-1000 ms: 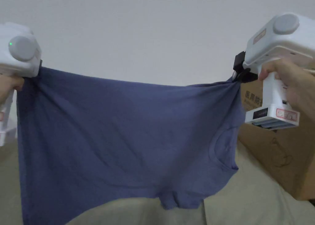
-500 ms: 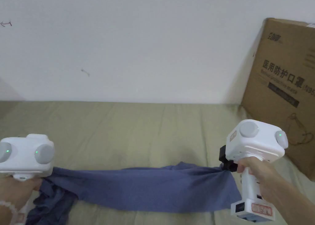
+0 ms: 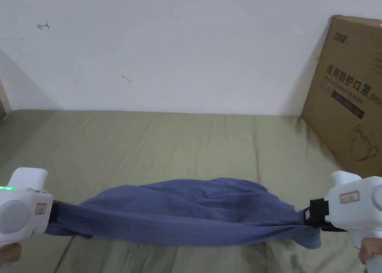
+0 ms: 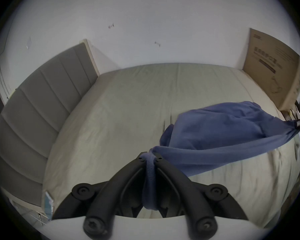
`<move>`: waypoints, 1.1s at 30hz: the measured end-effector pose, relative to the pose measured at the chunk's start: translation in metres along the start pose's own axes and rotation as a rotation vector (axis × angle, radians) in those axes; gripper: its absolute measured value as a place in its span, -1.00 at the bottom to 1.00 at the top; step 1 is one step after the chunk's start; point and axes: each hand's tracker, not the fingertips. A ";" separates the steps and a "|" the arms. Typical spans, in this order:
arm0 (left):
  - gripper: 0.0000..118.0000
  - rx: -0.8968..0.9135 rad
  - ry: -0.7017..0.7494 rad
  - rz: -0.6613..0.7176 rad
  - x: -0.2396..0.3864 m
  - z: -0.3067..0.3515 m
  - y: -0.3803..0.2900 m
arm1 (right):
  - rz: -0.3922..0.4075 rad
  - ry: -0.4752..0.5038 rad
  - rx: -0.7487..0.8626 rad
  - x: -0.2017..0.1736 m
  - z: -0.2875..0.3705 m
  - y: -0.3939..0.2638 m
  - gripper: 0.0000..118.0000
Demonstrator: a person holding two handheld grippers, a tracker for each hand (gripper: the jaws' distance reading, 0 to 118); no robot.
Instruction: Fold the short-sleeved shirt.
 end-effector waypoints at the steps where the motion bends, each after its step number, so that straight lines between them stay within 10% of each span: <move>1: -0.97 0.014 -0.011 -0.012 -0.004 0.023 -0.009 | 0.020 0.007 0.002 -0.001 0.016 -0.015 -0.96; 20: -0.92 -0.260 -0.022 -0.008 0.004 0.119 -0.271 | -0.124 0.007 -0.202 0.057 0.105 -0.286 -0.96; 21: -0.81 -0.253 -0.028 0.007 -0.002 0.118 -0.275 | -0.116 0.016 -0.186 0.057 0.107 -0.286 -0.95; 23: 0.10 -0.253 -0.017 0.049 -0.005 0.120 -0.276 | -0.096 0.029 -0.157 0.055 0.107 -0.282 -0.65; 25: 0.76 -0.265 -0.073 0.121 -0.020 0.118 -0.275 | -0.078 0.012 -0.151 0.053 0.107 -0.274 0.34; 30: 0.74 -0.172 -0.133 0.271 -0.037 0.134 -0.248 | -0.024 0.009 -0.050 0.039 0.120 -0.243 0.39; 33: -0.11 -0.106 -0.174 0.271 -0.026 0.145 -0.221 | -0.018 0.051 0.029 0.024 0.125 -0.220 -0.38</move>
